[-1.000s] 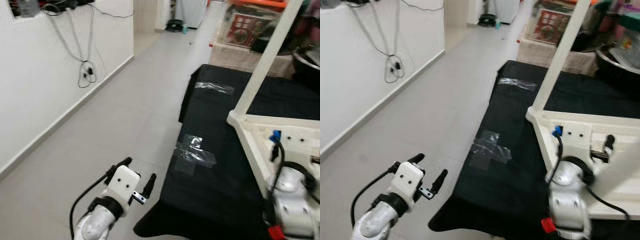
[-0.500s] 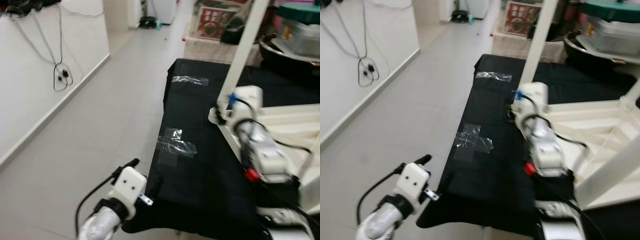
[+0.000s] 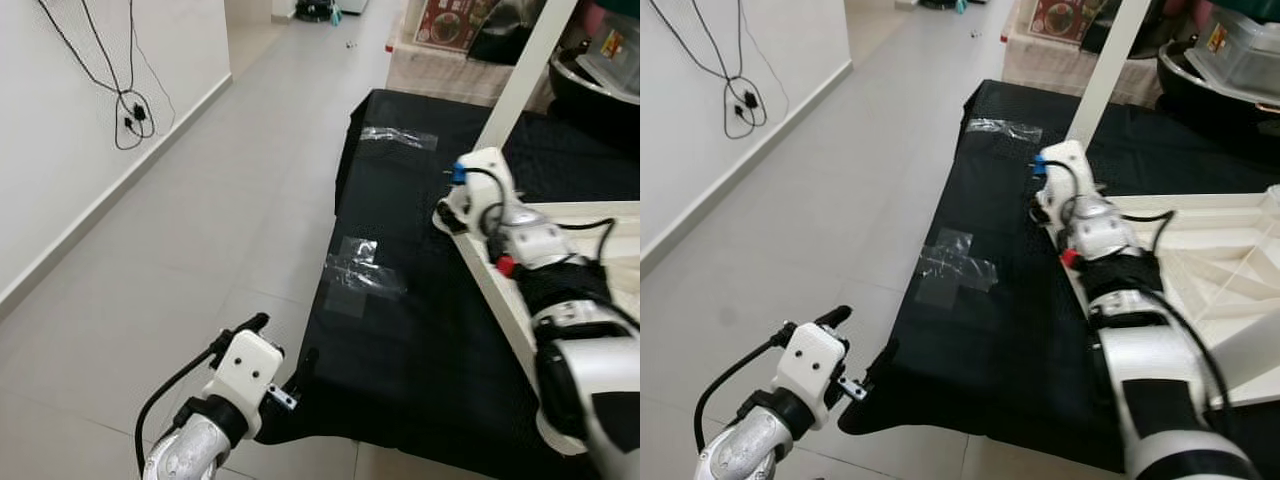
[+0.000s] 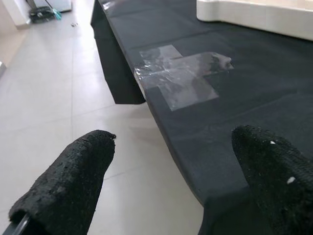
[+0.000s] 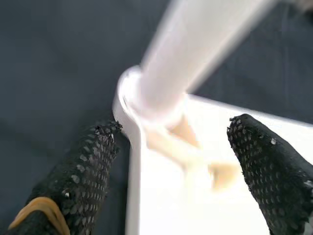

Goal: Building children table

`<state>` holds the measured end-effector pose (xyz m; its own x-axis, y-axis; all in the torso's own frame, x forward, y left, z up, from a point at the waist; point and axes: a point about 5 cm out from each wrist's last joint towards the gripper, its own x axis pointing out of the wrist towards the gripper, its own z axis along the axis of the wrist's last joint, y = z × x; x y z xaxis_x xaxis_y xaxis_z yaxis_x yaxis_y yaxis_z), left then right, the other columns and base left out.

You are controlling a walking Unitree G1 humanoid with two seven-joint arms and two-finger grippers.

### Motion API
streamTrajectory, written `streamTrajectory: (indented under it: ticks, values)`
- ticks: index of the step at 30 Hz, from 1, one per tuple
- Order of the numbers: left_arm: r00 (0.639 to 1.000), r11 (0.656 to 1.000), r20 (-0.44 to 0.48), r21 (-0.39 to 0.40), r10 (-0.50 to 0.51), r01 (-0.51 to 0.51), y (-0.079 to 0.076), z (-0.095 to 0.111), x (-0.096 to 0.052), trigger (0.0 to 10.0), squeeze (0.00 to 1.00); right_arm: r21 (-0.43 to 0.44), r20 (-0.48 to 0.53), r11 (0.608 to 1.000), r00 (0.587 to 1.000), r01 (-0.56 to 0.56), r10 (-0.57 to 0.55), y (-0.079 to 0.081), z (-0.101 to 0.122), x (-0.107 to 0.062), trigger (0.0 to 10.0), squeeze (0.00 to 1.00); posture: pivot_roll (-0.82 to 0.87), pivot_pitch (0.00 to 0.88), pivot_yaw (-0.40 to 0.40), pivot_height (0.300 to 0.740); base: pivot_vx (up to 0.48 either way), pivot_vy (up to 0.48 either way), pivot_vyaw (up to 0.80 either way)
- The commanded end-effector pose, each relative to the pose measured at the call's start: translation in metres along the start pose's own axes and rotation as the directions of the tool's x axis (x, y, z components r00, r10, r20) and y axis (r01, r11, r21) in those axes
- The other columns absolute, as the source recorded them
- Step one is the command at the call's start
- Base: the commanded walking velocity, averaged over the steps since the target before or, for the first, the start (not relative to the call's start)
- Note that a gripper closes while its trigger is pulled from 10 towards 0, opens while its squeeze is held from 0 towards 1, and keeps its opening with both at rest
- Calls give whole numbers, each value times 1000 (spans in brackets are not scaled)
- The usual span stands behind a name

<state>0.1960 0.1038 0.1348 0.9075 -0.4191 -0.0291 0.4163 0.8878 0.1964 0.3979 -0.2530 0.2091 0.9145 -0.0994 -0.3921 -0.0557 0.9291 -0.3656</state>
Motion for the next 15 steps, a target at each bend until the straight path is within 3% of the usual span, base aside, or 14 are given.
streamTrajectory:
  ticks: [1, 5, 10, 15]
  values:
    - [1000, 1000, -12, -6, -16, 16, -2, 0, -1, 10000, 0, -26, -33, 998, 998, -58, 57, 1, -5, 1, 10000, 0, 62, 162, -106, 740, 0, 0, 0]
    - [1000, 1000, -22, -5, -5, 5, -1, -1, -1, 10000, 0, -47, -128, 982, 977, -180, 173, -1, -24, -1, 10000, 0, 53, 156, -102, 740, 0, 0, 0]
    - [1000, 1000, -24, -1, -8, 8, -3, -1, -1, 10000, 0, -66, -214, 975, 957, -214, 195, -12, -42, -4, 10000, 0, 51, 147, -99, 740, 0, 0, 0]
    - [1000, 1000, -27, -3, -8, 8, -3, -2, -1, 10000, 0, -82, -236, 969, 949, -231, 207, -14, -45, -5, 10000, 0, 51, 143, -99, 740, 0, 0, 0]
